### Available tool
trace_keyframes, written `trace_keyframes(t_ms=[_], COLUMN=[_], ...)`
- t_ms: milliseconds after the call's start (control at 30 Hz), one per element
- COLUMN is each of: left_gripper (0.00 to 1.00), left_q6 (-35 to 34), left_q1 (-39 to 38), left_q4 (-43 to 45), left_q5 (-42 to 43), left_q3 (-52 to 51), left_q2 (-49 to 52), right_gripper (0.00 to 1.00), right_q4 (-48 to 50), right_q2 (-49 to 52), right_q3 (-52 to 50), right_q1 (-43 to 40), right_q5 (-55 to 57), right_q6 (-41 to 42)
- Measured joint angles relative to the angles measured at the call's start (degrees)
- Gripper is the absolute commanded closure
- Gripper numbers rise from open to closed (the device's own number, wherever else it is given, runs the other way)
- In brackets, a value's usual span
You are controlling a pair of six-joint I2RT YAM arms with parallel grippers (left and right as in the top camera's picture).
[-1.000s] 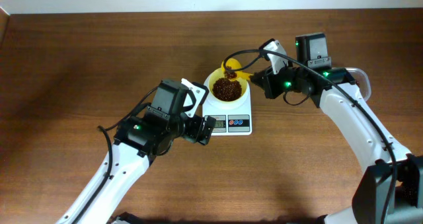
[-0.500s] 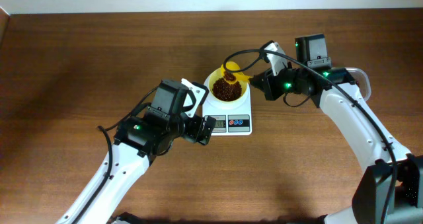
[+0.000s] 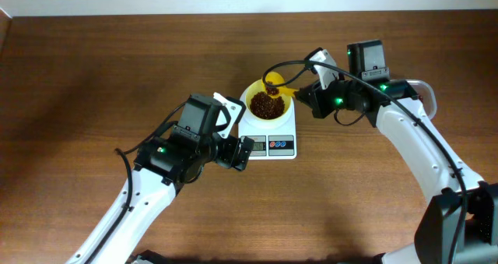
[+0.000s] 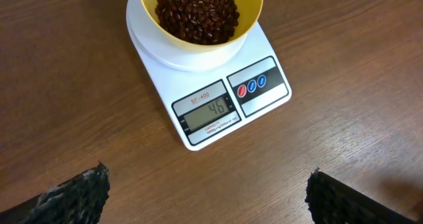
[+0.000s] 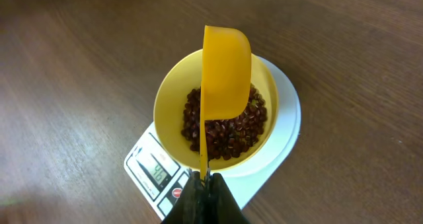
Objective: Scoop item into bowl and weigh 50g on scale
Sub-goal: 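Tip the scoop over the bowl center, shaking beans out slowly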
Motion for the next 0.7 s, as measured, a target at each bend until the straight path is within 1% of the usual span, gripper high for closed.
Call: trace_keyframes(t_ms=[133, 267, 367, 533, 700], left_gripper=[0.01, 0.01, 0.01, 0.01, 0.01], left_q6=[0.0, 0.0, 0.0, 0.0, 0.0], left_q1=[0.0, 0.0, 0.0, 0.0, 0.0], left_q4=[0.0, 0.0, 0.0, 0.0, 0.0], left_q5=[0.0, 0.0, 0.0, 0.0, 0.0], left_q3=[0.0, 0.0, 0.0, 0.0, 0.0], left_q2=[0.0, 0.0, 0.0, 0.0, 0.0], right_gripper=[0.96, 0.96, 0.96, 0.96, 0.96], right_q4=[-1.1, 1.4, 2.1, 2.1, 2.1], right_q2=[0.0, 0.0, 0.0, 0.0, 0.0], right_q3=[0.0, 0.0, 0.0, 0.0, 0.0], right_q1=[1.5, 3.0, 2.8, 2.5, 2.5], right_q5=[-0.2, 6.2, 4.7, 3.3, 3.1], right_q6=[-0.1, -0.3, -0.3, 3.7, 5.0])
